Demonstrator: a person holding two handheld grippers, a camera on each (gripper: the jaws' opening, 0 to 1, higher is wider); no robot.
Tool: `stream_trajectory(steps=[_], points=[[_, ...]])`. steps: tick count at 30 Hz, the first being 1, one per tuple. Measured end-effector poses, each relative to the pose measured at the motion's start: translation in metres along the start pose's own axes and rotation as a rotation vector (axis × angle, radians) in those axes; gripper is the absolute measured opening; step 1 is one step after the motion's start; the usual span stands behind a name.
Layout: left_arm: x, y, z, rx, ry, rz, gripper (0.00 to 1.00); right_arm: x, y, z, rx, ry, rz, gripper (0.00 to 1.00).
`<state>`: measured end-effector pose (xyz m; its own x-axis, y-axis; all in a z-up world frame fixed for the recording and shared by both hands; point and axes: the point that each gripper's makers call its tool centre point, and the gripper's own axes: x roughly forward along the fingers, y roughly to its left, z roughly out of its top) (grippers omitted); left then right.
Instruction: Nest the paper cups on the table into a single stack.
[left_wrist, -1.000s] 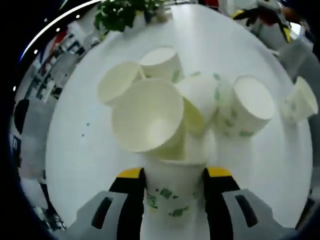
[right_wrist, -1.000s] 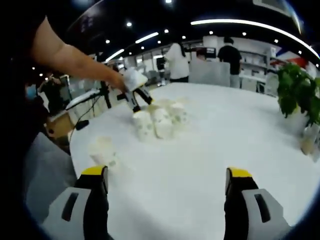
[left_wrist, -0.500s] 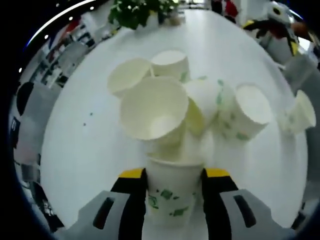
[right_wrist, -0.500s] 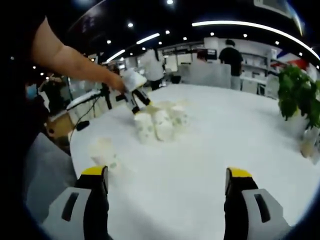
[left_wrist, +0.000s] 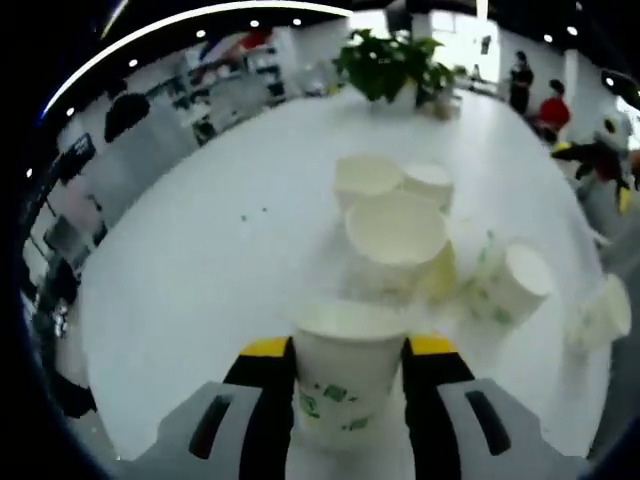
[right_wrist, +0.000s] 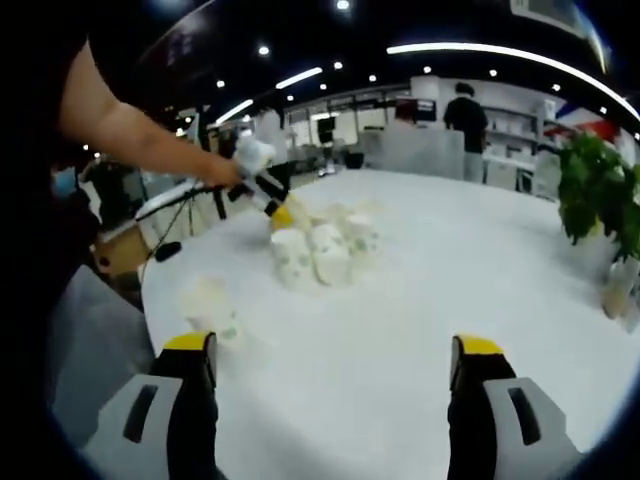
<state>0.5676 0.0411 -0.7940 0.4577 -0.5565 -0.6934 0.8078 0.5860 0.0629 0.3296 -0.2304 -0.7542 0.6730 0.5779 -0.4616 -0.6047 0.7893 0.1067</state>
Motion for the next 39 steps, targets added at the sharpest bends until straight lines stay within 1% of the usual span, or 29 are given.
stream_trajectory(steps=[1, 2, 3, 4, 5, 6, 8, 9, 10, 12, 13, 14, 17, 18, 19, 22, 23, 26, 30, 32, 39], points=[[-0.004, 0.008, 0.005, -0.047, -0.036, 0.031, 0.4, 0.0, 0.0, 0.002, 0.001, -0.003, -0.001, 0.96], [-0.008, 0.012, 0.008, -0.08, -0.064, 0.046, 0.4, 0.0, 0.0, 0.002, 0.001, -0.005, -0.002, 0.96], [-0.013, 0.018, 0.017, -0.126, -0.115, 0.072, 0.4, 0.0, -0.001, 0.004, -0.001, -0.008, -0.003, 0.96], [-0.017, 0.022, 0.022, -0.152, -0.149, 0.089, 0.4, 0.0, -0.001, 0.004, -0.002, -0.009, -0.003, 0.96], [-0.022, 0.027, 0.029, -0.195, -0.194, 0.111, 0.4, 0.0, -0.001, 0.005, -0.002, -0.009, -0.003, 0.96], [-0.026, 0.029, 0.035, -0.224, -0.228, 0.119, 0.4, 0.0, 0.0, 0.005, -0.004, -0.009, -0.002, 0.96], [-0.035, 0.029, 0.047, -0.257, -0.299, 0.14, 0.4, 0.001, 0.001, 0.007, -0.007, -0.012, 0.001, 0.96], [-0.039, 0.03, 0.051, -0.271, -0.325, 0.153, 0.4, 0.001, 0.002, 0.007, -0.01, -0.012, 0.002, 0.96], [-0.045, 0.031, 0.059, -0.278, -0.374, 0.172, 0.4, 0.001, 0.002, 0.008, -0.012, -0.014, 0.004, 0.96], [-0.055, 0.031, 0.07, -0.298, -0.44, 0.191, 0.4, 0.002, 0.002, 0.01, -0.013, -0.016, 0.005, 0.96], [-0.058, 0.032, 0.073, -0.302, -0.458, 0.202, 0.4, 0.002, 0.002, 0.011, -0.015, -0.017, 0.005, 0.96], [-0.062, 0.032, 0.079, -0.309, -0.493, 0.205, 0.4, 0.002, 0.003, 0.012, -0.016, -0.018, 0.006, 0.96], [-0.07, 0.032, 0.087, -0.308, -0.528, 0.221, 0.4, 0.003, 0.004, 0.014, -0.023, -0.019, 0.011, 0.96], [-0.073, 0.031, 0.091, -0.32, -0.549, 0.213, 0.4, 0.003, 0.003, 0.014, -0.024, -0.019, 0.011, 0.96], [-0.076, 0.032, 0.097, -0.333, -0.582, 0.209, 0.4, 0.003, 0.003, 0.015, -0.025, -0.021, 0.012, 0.96], [-0.078, 0.033, 0.101, -0.354, -0.598, 0.212, 0.4, 0.003, 0.004, 0.015, -0.028, -0.02, 0.014, 0.96], [-0.08, 0.033, 0.105, -0.353, -0.617, 0.215, 0.4, 0.003, 0.004, 0.016, -0.029, -0.02, 0.014, 0.96], [-0.082, 0.033, 0.108, -0.351, -0.628, 0.219, 0.4, 0.003, 0.004, 0.016, -0.029, -0.02, 0.014, 0.96], [-0.084, 0.029, 0.115, -0.332, -0.65, 0.215, 0.39, 0.003, 0.004, 0.018, -0.032, -0.022, 0.014, 0.96], [-0.084, 0.03, 0.116, -0.325, -0.654, 0.212, 0.39, 0.002, 0.005, 0.018, -0.034, -0.022, 0.015, 0.96], [-0.088, 0.026, 0.122, -0.313, -0.676, 0.197, 0.38, 0.003, 0.004, 0.019, -0.04, -0.026, 0.012, 0.97]])
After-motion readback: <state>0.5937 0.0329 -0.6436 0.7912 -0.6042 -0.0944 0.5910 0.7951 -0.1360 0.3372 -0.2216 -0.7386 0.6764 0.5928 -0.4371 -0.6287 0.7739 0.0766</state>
